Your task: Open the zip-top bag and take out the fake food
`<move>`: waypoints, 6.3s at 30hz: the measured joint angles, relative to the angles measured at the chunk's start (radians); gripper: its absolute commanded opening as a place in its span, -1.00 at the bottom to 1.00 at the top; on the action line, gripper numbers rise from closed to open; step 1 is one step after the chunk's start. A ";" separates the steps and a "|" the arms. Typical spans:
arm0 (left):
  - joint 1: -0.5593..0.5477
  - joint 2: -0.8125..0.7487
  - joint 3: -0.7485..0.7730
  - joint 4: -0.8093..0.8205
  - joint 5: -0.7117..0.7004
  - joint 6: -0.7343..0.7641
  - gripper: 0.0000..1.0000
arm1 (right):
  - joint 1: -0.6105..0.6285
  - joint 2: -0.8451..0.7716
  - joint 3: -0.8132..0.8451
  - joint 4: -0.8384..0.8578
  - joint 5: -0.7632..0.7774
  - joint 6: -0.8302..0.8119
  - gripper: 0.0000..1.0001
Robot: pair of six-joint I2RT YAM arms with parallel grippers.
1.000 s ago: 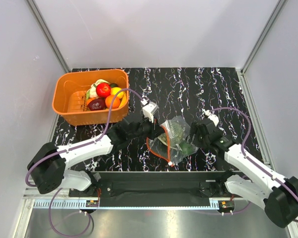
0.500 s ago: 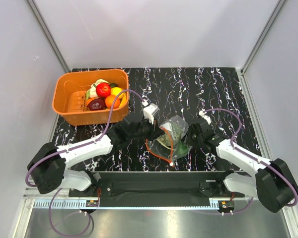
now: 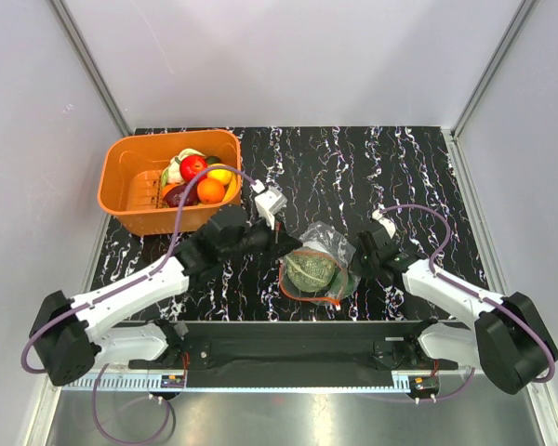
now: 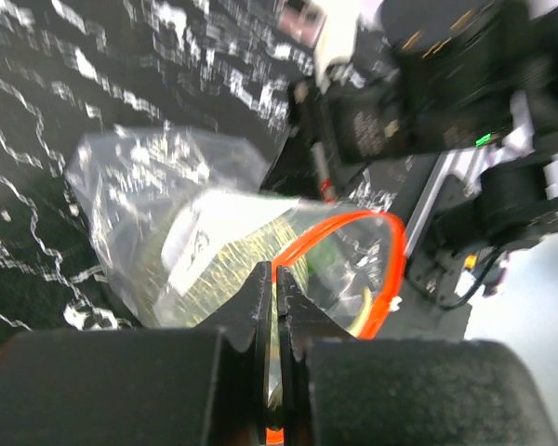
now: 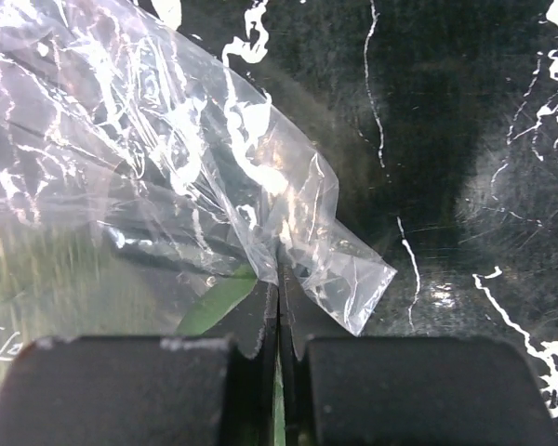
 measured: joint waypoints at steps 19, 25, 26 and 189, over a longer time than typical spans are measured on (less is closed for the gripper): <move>0.084 -0.099 0.171 -0.037 0.161 -0.084 -1.00 | 0.000 0.008 0.002 -0.018 0.037 -0.015 -1.00; 0.146 -0.153 0.195 -0.001 0.251 -0.158 -1.00 | 0.000 0.006 0.002 -0.023 0.039 -0.018 -1.00; 0.155 -0.156 0.197 0.016 0.274 -0.178 -1.00 | 0.000 0.005 0.002 -0.024 0.039 -0.018 -1.00; -0.320 0.665 0.154 0.249 -0.071 0.063 -0.35 | -0.005 -0.101 -0.010 -0.117 0.013 -0.041 -1.00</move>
